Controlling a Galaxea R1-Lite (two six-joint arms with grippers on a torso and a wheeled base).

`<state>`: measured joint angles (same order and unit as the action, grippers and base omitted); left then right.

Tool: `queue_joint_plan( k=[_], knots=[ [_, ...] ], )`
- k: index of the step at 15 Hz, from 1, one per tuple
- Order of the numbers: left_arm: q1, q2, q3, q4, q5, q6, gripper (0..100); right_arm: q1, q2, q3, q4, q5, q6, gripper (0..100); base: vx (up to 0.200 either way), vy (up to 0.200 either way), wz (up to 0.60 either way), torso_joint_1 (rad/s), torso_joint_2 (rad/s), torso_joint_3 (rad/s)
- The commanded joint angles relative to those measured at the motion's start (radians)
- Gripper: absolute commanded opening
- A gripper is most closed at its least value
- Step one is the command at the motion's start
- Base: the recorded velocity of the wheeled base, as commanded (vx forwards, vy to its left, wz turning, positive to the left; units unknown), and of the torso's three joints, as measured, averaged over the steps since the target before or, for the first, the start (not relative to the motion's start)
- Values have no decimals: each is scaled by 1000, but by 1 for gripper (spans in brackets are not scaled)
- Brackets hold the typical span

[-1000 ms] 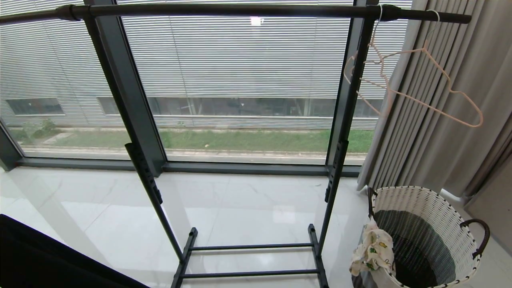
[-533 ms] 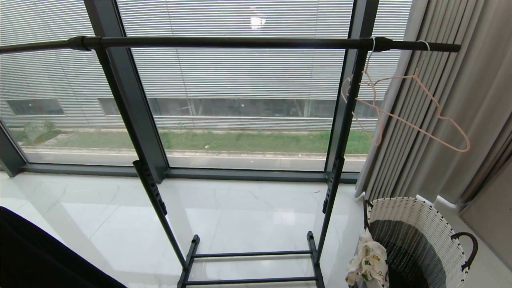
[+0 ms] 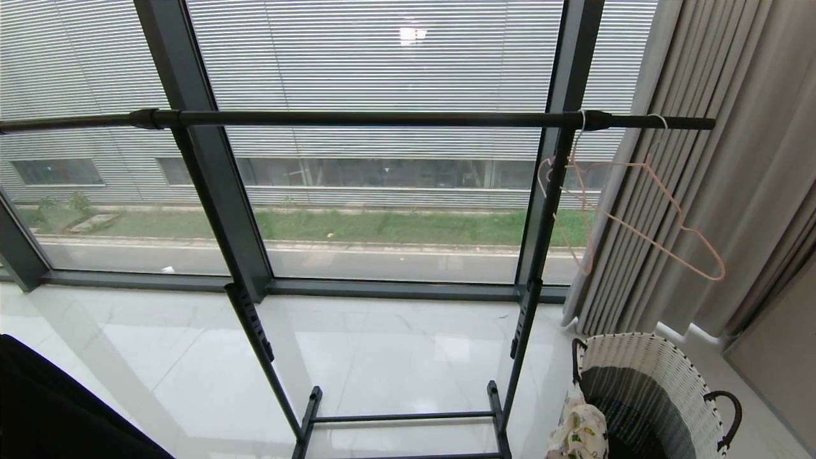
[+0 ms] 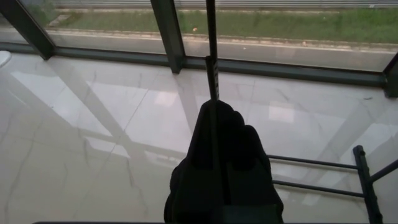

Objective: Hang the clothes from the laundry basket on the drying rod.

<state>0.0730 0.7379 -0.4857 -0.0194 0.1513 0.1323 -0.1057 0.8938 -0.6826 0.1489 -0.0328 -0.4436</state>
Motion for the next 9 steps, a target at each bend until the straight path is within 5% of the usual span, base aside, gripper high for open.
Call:
queue_joint_plan(
  k=[1, 5, 9],
  knots=[
    [1, 3, 1, -1, 1, 1, 0, 0, 2, 0, 0, -1, 0, 100, 0, 0, 0, 246, -549, -300],
    [1, 2, 1, -1, 1, 1, 0, -2, 4, 3, 0, -1, -23, 100, 0, 0, 0, 234, -502, -265],
    [1, 2, 1, -1, 1, 1, 0, -2, 2, 5, 0, -1, -41, 100, 0, 0, 0, 44, -88, -52]
  ],
)
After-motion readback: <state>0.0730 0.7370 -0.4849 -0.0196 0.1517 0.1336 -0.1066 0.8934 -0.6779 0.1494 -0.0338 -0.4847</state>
